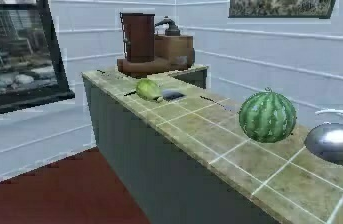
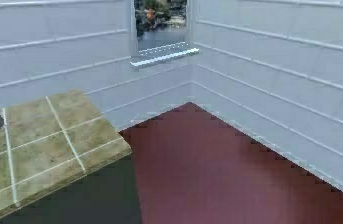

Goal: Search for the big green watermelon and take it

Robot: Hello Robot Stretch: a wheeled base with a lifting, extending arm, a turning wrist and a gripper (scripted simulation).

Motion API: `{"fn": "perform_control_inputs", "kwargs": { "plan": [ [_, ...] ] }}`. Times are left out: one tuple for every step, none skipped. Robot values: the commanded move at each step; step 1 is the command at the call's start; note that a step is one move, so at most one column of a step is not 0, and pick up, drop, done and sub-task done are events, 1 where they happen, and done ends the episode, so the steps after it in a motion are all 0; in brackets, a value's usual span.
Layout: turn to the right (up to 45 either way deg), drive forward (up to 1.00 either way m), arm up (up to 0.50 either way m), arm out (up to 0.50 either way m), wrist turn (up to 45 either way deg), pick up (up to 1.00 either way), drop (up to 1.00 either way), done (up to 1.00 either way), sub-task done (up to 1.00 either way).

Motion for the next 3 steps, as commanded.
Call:
{"fn": "perform_control_inputs", "kwargs": {
  "plan": [
    [-45.0,0.00,0.00,0.00,0.0,0.00,0.00,0.00,0.00],
    [-15.0,0.00,0.00,0.00,0.0,0.00,0.00,0.00,0.00],
    [0.0,0.00,0.50,0.00,0.0,0.00,0.00,0.00,0.00]
  ]
}}
